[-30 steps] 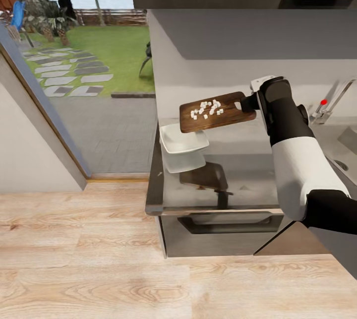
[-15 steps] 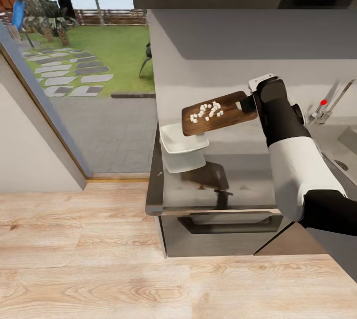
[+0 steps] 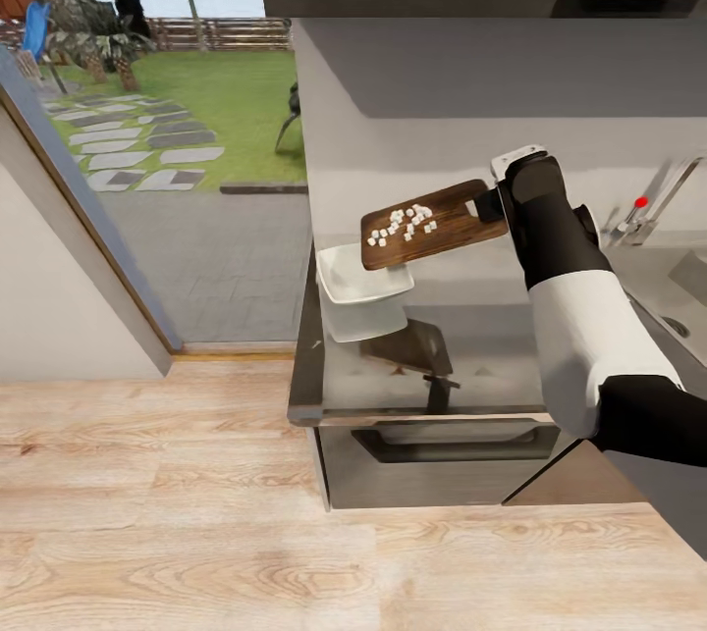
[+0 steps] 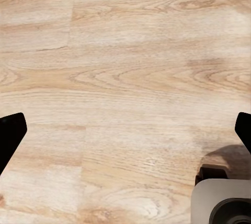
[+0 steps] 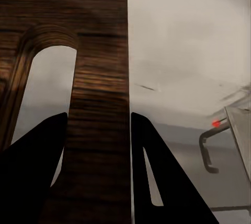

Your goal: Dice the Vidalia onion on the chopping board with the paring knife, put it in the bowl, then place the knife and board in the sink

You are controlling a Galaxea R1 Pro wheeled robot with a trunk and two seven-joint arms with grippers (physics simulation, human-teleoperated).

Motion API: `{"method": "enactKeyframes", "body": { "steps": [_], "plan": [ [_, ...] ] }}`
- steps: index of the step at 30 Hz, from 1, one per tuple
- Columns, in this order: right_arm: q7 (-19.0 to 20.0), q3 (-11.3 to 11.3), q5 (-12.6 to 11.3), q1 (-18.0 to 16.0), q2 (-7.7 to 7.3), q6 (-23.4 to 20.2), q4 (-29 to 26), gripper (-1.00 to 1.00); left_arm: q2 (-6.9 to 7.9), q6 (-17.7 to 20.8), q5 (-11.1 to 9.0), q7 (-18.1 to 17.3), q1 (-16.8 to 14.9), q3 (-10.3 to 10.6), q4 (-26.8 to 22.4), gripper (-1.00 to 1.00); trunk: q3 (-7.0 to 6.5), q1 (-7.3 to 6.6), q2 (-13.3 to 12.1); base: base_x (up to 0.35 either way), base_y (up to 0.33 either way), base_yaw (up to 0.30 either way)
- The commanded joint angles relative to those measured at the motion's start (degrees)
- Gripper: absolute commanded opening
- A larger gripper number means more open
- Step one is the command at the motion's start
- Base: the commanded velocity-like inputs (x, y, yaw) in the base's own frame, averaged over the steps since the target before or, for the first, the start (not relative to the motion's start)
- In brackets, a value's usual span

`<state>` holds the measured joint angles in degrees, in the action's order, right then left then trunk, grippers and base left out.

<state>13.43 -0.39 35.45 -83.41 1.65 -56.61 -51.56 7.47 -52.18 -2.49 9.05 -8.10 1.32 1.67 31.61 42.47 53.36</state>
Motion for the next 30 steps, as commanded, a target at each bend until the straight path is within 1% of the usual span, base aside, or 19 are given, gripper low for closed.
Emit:
{"method": "enactKeyframes", "body": {
  "steps": [1,5,8,11,13,16,19,21,30],
  "plan": [
    [0.5,0.0,1.0,-0.1,0.06,-0.2,0.0,-1.0,0.0,-0.3,-0.2,0.0,-0.1,0.2,0.2,1.0,0.05,0.01,0.0,0.0,0.0,0.0],
    [0.5,0.0,1.5,-1.0,0.34,-0.2,0.0,-1.0,0.0,-0.3,-0.2,0.0,-0.1,0.2,0.2,1.0,0.05,0.01,0.0,0.0,0.0,0.0],
    [0.5,0.0,1.7,-2.0,1.25,-0.2,0.0,-1.0,0.0,-0.4,-0.2,0.0,-0.1,0.2,0.2,1.0,0.05,0.01,0.0,0.0,0.0,0.0],
    [0.5,0.0,1.8,-2.3,1.56,-0.2,0.0,-1.0,0.0,-0.3,-0.2,0.0,-0.1,0.2,0.2,1.0,0.05,0.01,0.0,0.0,0.0,0.0],
    [0.5,0.0,2.8,-2.3,1.64,-0.2,0.0,-1.0,0.0,-0.3,-0.2,0.0,-0.1,0.2,0.2,1.0,0.05,0.01,0.0,0.0,0.0,0.0],
    [0.6,0.0,5.0,-2.4,1.83,-0.1,0.0,-1.0,0.0,-0.3,-0.2,0.0,-0.1,0.2,0.2,1.0,0.05,0.01,0.0,0.0,0.0,0.0],
    [0.6,0.0,7.0,-2.4,2.88,-0.1,0.0,-1.0,0.0,-0.3,-0.2,0.0,-0.1,0.2,0.2,1.0,0.05,0.01,0.0,0.0,0.0,0.0],
    [0.6,0.0,8.3,-2.4,3.32,-0.1,0.0,-1.0,0.0,-0.3,-0.2,0.0,-0.1,0.2,0.2,1.0,0.05,0.01,0.0,0.0,0.0,0.0],
    [0.6,0.0,8.7,-2.4,3.44,-0.1,0.0,-1.0,0.0,-0.3,-0.3,0.0,-0.1,0.2,0.2,1.0,0.05,0.01,0.0,0.0,0.0,0.0]
  ]
}}
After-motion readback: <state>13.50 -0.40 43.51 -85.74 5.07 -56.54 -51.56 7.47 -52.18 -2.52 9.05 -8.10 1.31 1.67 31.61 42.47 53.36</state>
